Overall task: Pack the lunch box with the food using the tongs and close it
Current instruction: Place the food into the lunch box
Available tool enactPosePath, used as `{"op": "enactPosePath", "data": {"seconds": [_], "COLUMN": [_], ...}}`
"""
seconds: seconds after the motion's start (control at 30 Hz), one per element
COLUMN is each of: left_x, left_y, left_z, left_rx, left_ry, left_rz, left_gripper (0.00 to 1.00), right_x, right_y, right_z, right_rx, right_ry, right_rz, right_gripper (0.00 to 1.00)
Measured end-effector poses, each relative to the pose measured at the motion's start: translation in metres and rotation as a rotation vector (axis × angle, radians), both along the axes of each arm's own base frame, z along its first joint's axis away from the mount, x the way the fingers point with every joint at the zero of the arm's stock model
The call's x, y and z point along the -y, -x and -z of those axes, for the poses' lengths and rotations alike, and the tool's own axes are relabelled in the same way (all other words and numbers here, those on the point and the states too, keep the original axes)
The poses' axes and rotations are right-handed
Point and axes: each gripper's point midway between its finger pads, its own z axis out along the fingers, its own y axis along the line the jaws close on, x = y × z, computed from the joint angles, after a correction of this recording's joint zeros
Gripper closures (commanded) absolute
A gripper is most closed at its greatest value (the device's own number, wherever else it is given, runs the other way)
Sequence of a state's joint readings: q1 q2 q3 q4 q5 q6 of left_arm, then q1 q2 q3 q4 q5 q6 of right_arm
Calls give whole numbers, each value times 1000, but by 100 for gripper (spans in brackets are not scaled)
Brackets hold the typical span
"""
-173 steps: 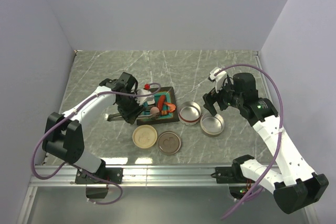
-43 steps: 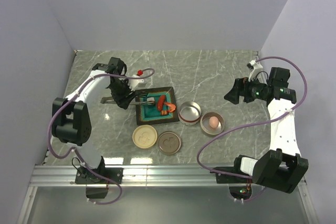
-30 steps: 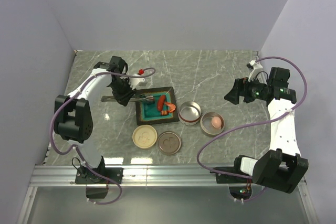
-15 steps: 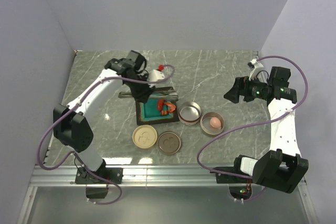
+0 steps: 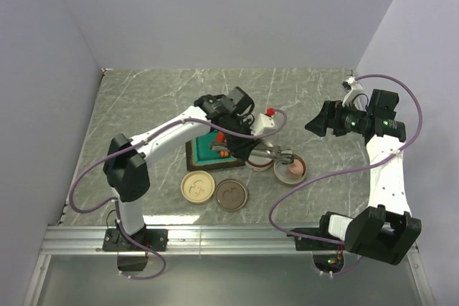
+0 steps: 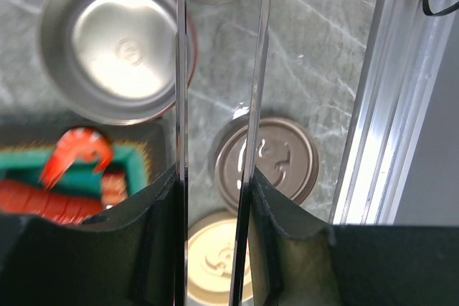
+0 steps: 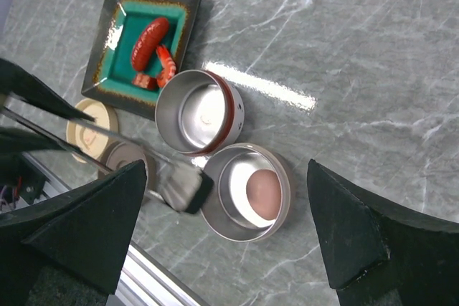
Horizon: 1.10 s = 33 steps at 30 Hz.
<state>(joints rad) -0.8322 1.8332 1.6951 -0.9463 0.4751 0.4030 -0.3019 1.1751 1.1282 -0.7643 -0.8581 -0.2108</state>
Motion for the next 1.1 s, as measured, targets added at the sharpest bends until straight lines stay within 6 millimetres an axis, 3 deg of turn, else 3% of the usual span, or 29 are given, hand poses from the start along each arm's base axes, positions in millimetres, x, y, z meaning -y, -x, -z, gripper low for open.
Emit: {"op": "enactPosePath", "data": {"seconds": [0.23, 0.57, 0.67, 0.7, 0.87, 1.1], "left_x": [16, 17, 15, 15, 13, 16], "left_y": [12, 8, 6, 6, 3, 0], "left_z": [22, 34, 39, 40, 43, 36], "left_rx": [-34, -33, -32, -31, -21, -8], "left_ry": [-35, -57, -74, -77, -93, -81], "left_rz": [38, 33, 27, 27, 20, 15], "left_gripper": [68, 63, 56, 51, 43, 42], "right_x": [-1, -1, 0, 0, 0, 0], "right_y": [-3, -4, -3, -3, -3, -3], "right_z": [-8, -10, -10, -10, -10, -10], "right_rx": [23, 36, 37, 37, 37, 37], "right_ry": [-16, -11, -8, -8, -8, -8], "right_rz": [17, 16, 14, 14, 14, 14], "right_gripper": [0, 0, 0, 0, 0, 0]}}
